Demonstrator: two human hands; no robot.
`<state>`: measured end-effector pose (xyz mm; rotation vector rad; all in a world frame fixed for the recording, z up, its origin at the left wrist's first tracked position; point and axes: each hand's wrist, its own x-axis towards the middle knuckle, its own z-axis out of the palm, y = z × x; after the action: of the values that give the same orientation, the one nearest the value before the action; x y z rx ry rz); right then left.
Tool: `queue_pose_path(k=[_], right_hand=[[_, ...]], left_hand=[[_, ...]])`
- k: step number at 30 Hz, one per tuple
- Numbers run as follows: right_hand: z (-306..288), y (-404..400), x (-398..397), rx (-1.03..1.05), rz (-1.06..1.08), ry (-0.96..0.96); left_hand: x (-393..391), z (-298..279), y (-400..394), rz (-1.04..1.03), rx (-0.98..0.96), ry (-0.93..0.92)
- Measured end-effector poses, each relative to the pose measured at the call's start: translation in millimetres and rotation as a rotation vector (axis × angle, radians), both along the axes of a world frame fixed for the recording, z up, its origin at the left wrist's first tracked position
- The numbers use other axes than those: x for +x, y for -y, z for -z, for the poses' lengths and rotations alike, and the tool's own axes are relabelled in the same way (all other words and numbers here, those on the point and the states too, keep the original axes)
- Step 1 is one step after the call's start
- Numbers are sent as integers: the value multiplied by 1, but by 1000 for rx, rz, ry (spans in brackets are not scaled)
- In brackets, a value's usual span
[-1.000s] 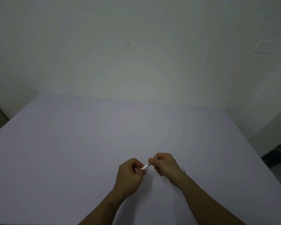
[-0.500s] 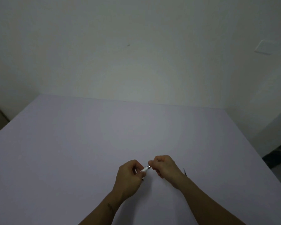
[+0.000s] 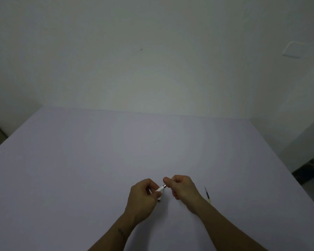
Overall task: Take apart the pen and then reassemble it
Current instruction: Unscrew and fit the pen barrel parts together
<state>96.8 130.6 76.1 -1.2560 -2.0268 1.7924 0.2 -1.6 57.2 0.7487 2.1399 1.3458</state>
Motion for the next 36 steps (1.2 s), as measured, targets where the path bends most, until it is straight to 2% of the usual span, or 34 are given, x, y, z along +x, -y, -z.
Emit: queue_pose_path(k=[5,11,16,22,27,32,36], right_hand=[[2,1,3,-299,80,-168],[5,5,-4,-258,128,-82],[9,2,5,-402,116,-205],[6,1,-3,-262,83,-85],[12,2,4,-378,90,-188],[11,6,1,-254,79,-71],[8,6,4,-297,28,-87]], left_hand=[[0,-3,-2,1,9,3],[1,-3,-2,6,35,25],[3,-4,-4,9,35,43],[3,-2,-4,3,-2,16],[3,-2,-3,-4,7,43],[8,1,0,-1,-13,37],[6,1,1,-13,9,55]])
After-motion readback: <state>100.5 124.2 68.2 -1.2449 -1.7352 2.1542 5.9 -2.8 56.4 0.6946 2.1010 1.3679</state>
